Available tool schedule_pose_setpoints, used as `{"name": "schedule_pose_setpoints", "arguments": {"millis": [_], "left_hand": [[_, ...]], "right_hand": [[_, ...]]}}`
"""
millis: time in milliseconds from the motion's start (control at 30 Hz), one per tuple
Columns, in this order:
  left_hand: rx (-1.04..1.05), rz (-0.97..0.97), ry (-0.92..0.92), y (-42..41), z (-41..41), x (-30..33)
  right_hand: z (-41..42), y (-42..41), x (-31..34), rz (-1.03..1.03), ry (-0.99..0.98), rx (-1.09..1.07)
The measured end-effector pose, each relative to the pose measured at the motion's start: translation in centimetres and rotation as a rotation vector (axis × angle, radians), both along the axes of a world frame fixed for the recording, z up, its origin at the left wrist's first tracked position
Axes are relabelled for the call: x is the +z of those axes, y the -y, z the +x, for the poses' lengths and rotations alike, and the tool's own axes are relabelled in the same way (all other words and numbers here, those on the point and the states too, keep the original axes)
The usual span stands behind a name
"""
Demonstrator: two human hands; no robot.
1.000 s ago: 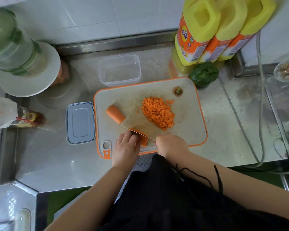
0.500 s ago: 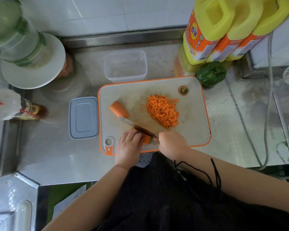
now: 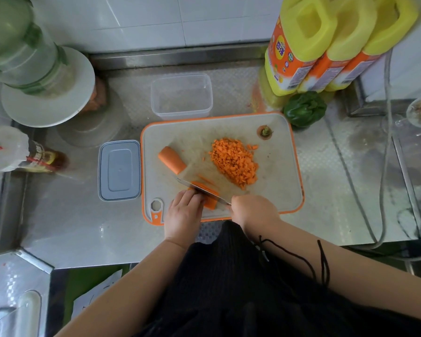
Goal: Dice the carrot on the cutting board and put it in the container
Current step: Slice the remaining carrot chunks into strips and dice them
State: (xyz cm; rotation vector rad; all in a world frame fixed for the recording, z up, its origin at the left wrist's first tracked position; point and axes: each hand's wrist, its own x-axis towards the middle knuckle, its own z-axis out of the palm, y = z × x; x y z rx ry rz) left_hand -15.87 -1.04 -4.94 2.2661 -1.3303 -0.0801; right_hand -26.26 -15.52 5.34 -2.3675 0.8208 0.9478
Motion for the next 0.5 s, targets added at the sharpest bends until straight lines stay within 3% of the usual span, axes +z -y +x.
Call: {"name": "schedule_pose_setpoints", "arguments": {"millis": [200, 500], "left_hand": [[-0.004, -0.017, -0.025, 0.0, -0.1, -0.2], [-0.013, 0.009, 0.011, -0.1, 0.1, -0.1]], "right_hand": [[1.7, -0.1, 0.6, 0.002, -0.087, 0.022], [0.8, -0.2, -1.9, 0.009, 0.095, -0.049]]}}
